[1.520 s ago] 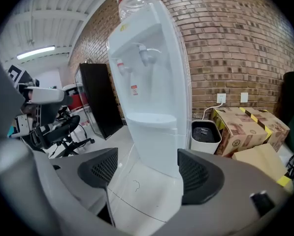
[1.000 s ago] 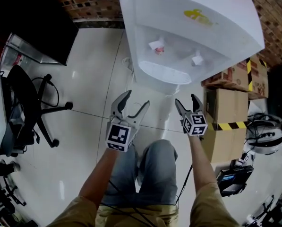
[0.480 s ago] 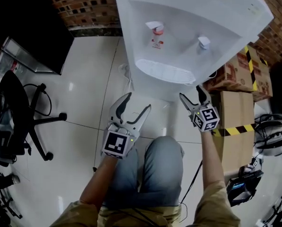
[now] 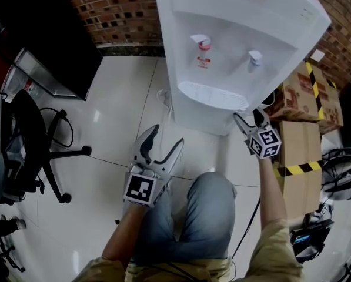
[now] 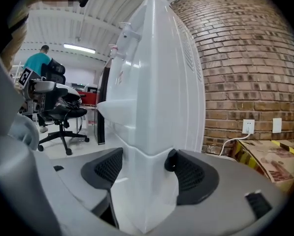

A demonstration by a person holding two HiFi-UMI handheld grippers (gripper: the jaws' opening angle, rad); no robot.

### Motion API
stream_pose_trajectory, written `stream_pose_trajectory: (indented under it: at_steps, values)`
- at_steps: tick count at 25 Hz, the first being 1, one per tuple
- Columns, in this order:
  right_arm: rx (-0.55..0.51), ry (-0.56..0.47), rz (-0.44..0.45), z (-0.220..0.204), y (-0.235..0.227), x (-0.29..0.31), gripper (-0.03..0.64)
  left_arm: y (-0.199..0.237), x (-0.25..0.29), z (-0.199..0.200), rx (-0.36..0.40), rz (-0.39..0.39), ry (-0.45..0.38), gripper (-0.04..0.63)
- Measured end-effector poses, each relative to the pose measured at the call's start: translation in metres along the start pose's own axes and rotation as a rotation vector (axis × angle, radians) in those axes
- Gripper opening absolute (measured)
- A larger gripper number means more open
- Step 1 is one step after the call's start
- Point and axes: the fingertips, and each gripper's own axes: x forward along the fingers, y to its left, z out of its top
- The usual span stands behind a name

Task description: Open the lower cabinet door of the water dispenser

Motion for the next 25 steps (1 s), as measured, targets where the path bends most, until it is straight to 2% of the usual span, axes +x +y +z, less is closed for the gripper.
stream_pose_trajectory:
  at_steps: [4, 6, 10, 14, 17, 20, 21, 22, 24, 25]
  values:
    - [0.049, -0.01, 0.011, -0.001, 0.001, 0.001, 0.328, 0.005, -0.002, 0.002, -0.015, 0.017, -0.016, 0.298]
    - [0.075, -0.006, 0.012, -0.003, 0.002, 0.0, 0.32, 0.007, -0.002, -0.007, 0.005, 0.022, -0.026, 0.297]
    - [0.12, 0.005, 0.013, -0.011, 0.004, -0.003, 0.276, -0.002, 0.003, -0.017, 0.008, -0.001, -0.027, 0.291]
    - [0.137, 0.015, 0.011, -0.011, 0.004, -0.005, 0.272, -0.011, 0.01, -0.017, 0.007, -0.025, -0.023, 0.291]
    - [0.112, 0.059, 0.027, -0.024, 0.008, -0.016, 0.177, -0.014, 0.013, -0.014, 0.001, -0.037, -0.031, 0.29]
    - [0.048, 0.084, 0.116, -0.03, 0.026, -0.024, 0.141, -0.013, 0.016, -0.013, -0.009, -0.039, -0.038, 0.29]
    - [0.006, 0.084, 0.177, -0.029, 0.043, -0.022, 0.063, -0.013, 0.016, -0.014, -0.013, -0.039, -0.037, 0.29]
    - [-0.046, 0.085, 0.237, -0.027, 0.063, -0.017, 0.035, -0.012, 0.016, -0.015, -0.014, -0.039, -0.034, 0.29]
    - [-0.124, 0.085, 0.304, -0.022, 0.102, -0.004, 0.037, -0.012, 0.015, -0.016, -0.006, -0.04, -0.03, 0.29]
    - [-0.127, 0.081, 0.312, -0.02, 0.115, 0.002, 0.072, -0.011, 0.014, -0.015, -0.004, -0.039, -0.03, 0.29]
